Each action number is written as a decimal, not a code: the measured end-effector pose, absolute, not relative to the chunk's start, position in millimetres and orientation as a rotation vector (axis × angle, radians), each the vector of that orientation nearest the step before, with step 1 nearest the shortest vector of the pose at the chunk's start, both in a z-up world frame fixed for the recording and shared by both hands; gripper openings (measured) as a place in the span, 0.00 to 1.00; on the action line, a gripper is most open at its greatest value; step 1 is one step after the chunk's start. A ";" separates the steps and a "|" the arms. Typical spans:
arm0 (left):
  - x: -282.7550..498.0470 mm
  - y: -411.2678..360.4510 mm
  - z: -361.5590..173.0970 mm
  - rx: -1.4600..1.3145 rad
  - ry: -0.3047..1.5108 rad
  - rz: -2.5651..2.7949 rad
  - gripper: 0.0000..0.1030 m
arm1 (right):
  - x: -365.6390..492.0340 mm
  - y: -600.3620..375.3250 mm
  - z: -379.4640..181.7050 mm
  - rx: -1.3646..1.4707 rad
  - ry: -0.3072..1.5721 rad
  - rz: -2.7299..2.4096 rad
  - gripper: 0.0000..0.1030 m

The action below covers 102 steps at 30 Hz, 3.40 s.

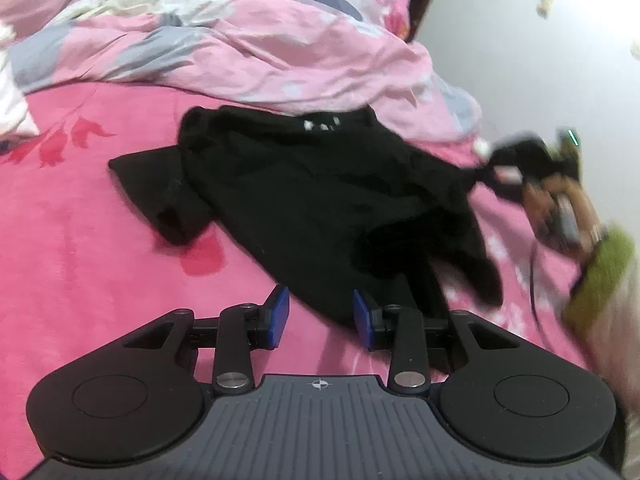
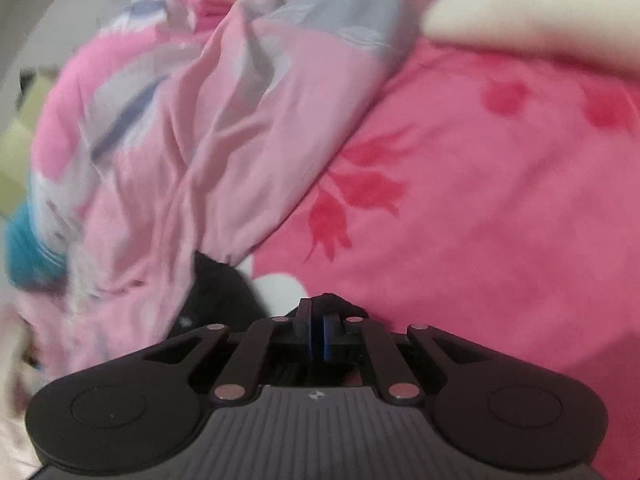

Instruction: Fold clothes

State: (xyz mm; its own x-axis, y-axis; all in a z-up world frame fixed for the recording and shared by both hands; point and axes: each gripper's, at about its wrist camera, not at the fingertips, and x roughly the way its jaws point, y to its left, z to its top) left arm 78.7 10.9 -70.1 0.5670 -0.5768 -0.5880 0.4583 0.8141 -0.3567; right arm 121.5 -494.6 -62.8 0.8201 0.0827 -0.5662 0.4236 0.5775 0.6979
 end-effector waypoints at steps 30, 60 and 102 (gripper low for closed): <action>81.6 -4.1 -113.2 -0.716 1.108 -0.638 0.35 | -1.2 -386.7 -107.1 1.246 0.749 0.146 0.32; 5.7 48.6 -45.4 -0.387 0.991 -0.563 0.01 | -100.5 -422.2 -52.1 1.043 0.734 0.165 0.01; -19.9 114.5 -44.0 -0.376 1.007 -0.533 0.39 | -139.4 -423.0 20.5 0.618 0.632 0.200 0.01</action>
